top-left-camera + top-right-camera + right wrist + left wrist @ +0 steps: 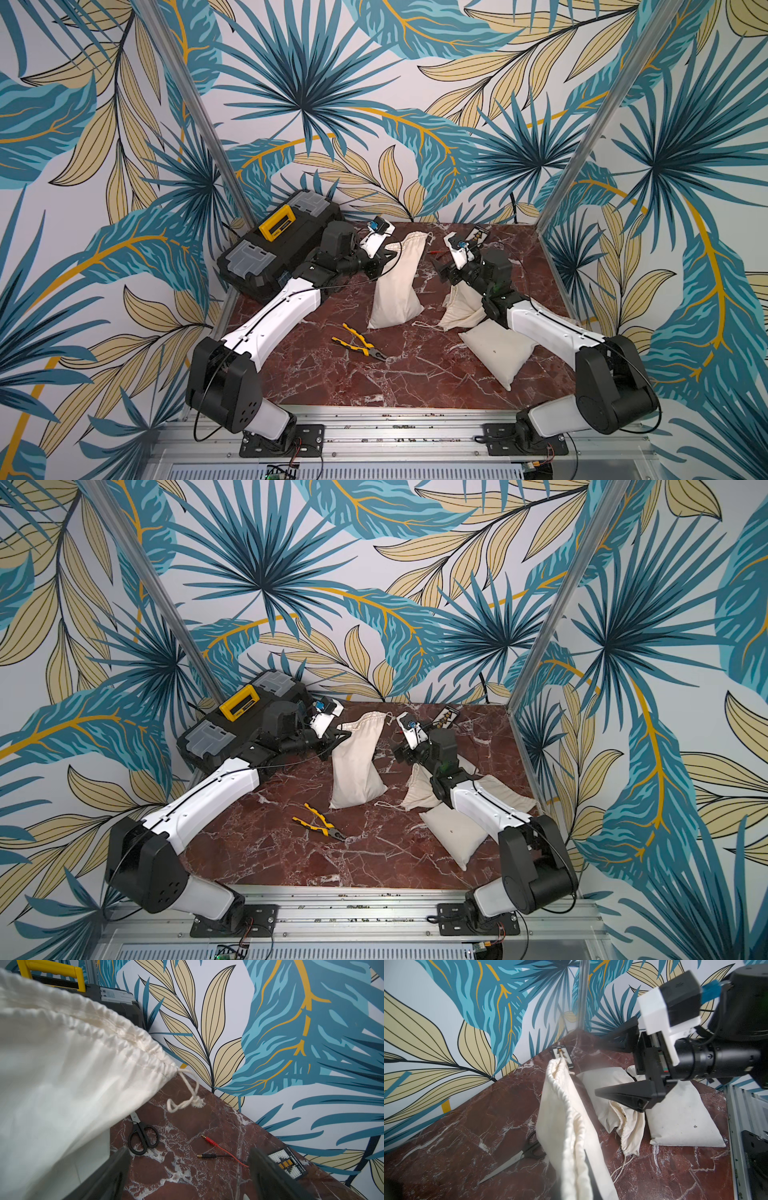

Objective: Close the soil bag
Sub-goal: Place the soil bag at the center of the board.

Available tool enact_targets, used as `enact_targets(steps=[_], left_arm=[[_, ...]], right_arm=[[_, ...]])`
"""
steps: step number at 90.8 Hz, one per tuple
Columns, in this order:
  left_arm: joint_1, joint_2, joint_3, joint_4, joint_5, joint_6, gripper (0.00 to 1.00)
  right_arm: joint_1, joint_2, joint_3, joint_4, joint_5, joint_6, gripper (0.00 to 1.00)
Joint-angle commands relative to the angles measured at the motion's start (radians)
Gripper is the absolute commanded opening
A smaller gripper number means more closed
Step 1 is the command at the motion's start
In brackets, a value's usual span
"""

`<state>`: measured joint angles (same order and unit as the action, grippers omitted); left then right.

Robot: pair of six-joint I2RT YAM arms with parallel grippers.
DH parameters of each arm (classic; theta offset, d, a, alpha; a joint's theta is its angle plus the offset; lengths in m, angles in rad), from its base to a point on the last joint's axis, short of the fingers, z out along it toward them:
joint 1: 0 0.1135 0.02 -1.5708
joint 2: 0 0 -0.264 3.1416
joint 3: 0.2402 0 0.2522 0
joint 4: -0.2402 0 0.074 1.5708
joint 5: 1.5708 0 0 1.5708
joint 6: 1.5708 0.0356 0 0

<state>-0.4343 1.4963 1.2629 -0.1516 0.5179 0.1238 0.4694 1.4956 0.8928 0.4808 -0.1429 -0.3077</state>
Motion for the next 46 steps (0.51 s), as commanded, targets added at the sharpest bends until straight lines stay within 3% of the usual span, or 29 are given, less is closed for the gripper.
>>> enact_targets(steps=[1, 28, 35, 46], left_arm=[[-0.007, -0.049, -0.002, 0.038, 0.03, 0.025, 0.0], [-0.012, -0.058, -0.013, 0.041, 0.037, 0.041, 0.0], [-0.012, -0.058, -0.015, 0.038, 0.037, 0.045, 0.0], [-0.011, -0.063, -0.018, 0.03, 0.024, 0.057, 0.0]], right_arm=[[0.005, 0.041, 0.035, 0.042, -0.007, -0.015, 0.92], [0.005, 0.121, 0.107, 0.086, 0.039, -0.01, 0.9], [0.003, 0.125, 0.113, 0.089, 0.023, -0.012, 0.83], [0.005, 0.118, 0.129, 0.059, -0.023, -0.021, 0.59]])
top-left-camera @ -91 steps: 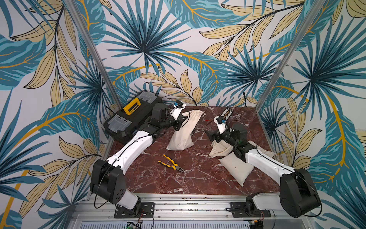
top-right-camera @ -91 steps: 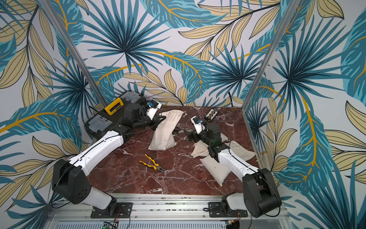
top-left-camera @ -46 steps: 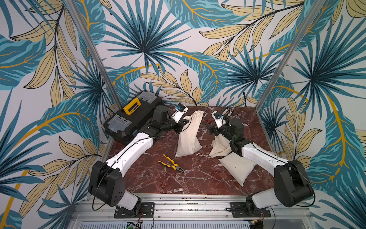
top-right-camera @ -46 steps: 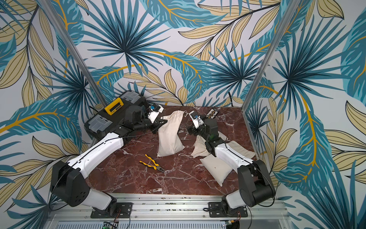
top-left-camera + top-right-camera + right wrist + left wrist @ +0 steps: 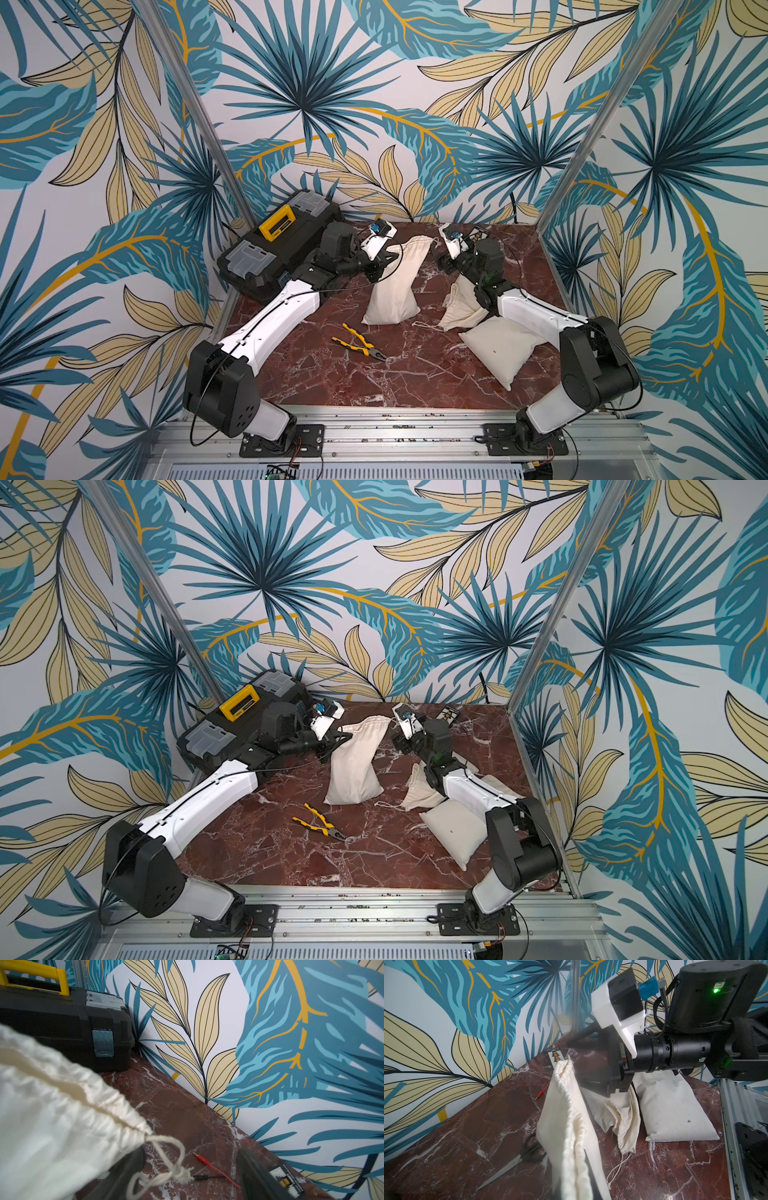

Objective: Close the soil bag
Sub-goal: Place the soil bag at the center of the board, then frap the soil bag at the center of the board.

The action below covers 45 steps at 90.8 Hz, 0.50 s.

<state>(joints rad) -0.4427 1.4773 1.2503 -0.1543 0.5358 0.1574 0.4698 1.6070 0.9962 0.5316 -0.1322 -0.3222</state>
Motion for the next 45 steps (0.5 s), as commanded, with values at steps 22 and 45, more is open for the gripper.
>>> enact_targets(steps=[22, 45], left_arm=[[-0.005, -0.08, -0.027, 0.041, -0.017, 0.026, 0.0], [0.002, -0.099, -0.062, -0.03, -0.409, -0.016, 0.04]], right_arm=[[0.004, 0.002, 0.046, -0.036, -0.044, -0.017, 0.07], [-0.009, -0.109, -0.003, -0.085, 0.116, -0.017, 0.0]])
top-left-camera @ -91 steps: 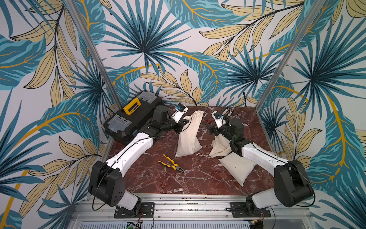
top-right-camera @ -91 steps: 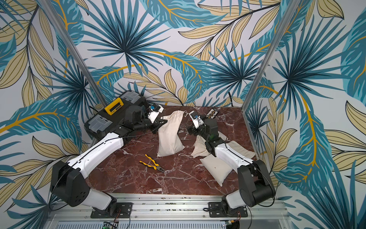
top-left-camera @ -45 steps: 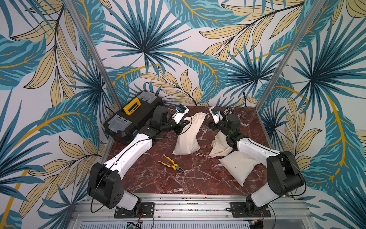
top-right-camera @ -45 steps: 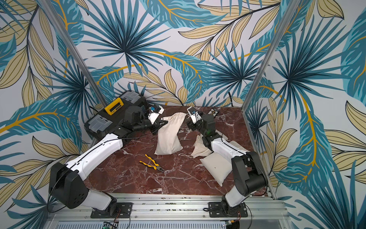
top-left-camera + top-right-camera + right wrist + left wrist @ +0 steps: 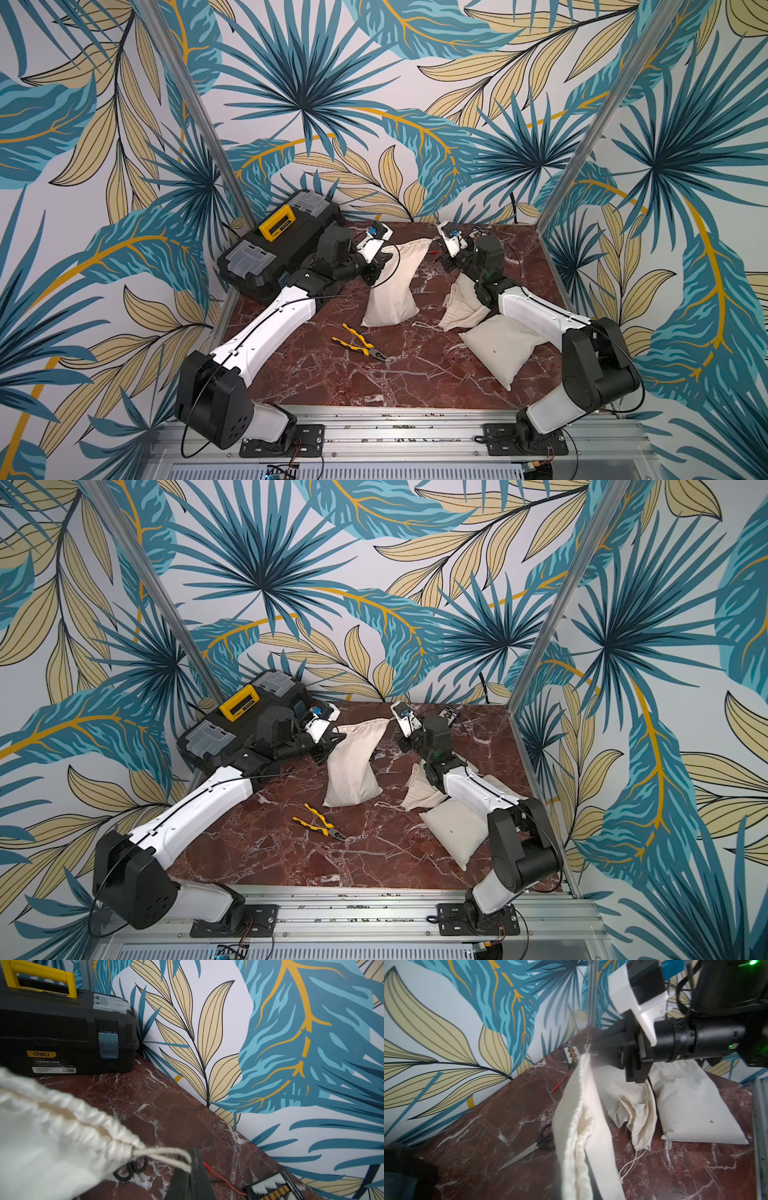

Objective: Close the soil bag
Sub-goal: Frap the soil bag at the center of the board.

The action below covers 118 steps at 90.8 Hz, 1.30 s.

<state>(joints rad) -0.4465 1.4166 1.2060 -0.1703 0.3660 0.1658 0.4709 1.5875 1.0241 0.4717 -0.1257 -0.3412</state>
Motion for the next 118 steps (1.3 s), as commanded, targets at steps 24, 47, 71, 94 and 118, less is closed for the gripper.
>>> enact_targets(steps=[24, 47, 71, 94, 118], left_arm=[[0.04, -0.099, -0.085, -0.001, -0.377, -0.108, 0.21], [-0.016, -0.171, -0.056, 0.079, -0.058, -0.063, 0.46], [-0.122, -0.058, -0.01, 0.259, 0.054, -0.043, 0.52], [-0.208, 0.119, 0.09, 0.41, 0.047, -0.07, 0.53], [-0.212, 0.23, 0.165, 0.463, -0.034, -0.084, 0.44]], right_arm=[[-0.012, -0.255, -0.022, -0.054, -0.01, 0.105, 0.0], [0.024, -0.223, 0.123, -0.144, -0.172, 0.094, 0.0], [0.04, -0.219, 0.172, -0.192, -0.167, 0.101, 0.0], [0.051, -0.211, 0.177, -0.222, -0.165, 0.114, 0.0], [0.054, -0.223, 0.176, -0.282, -0.148, 0.096, 0.0]])
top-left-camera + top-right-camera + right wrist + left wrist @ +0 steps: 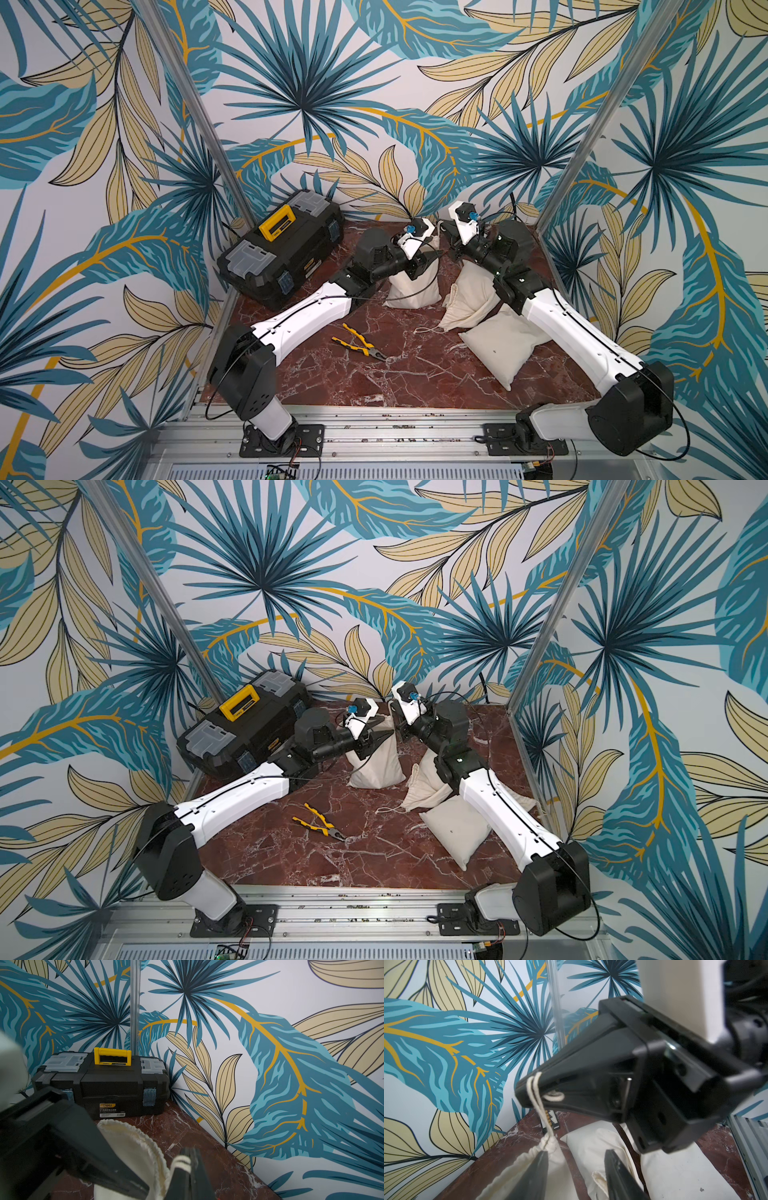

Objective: Close the soil bag
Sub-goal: Frap the soil bag at the center of the board.

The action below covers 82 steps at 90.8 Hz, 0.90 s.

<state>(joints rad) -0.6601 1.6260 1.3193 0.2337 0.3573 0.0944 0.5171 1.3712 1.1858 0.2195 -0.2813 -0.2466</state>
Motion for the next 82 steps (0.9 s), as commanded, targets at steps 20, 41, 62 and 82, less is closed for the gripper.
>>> enact_targets(steps=[20, 41, 62, 82], left_arm=[[-0.002, 0.071, 0.109, 0.021, 0.011, -0.01, 0.32], [-0.021, 0.11, 0.164, -0.038, -0.061, 0.015, 0.32], [-0.022, 0.139, 0.163, -0.006, -0.178, 0.018, 0.33], [-0.023, 0.149, 0.166, -0.034, -0.263, 0.034, 0.18]], right_arm=[[0.008, -0.032, -0.018, -0.017, 0.028, 0.004, 0.0], [0.007, -0.043, -0.021, -0.014, 0.049, 0.01, 0.0], [0.006, -0.083, -0.022, -0.026, 0.045, 0.017, 0.0], [0.007, -0.127, -0.031, -0.042, 0.126, 0.027, 0.0]])
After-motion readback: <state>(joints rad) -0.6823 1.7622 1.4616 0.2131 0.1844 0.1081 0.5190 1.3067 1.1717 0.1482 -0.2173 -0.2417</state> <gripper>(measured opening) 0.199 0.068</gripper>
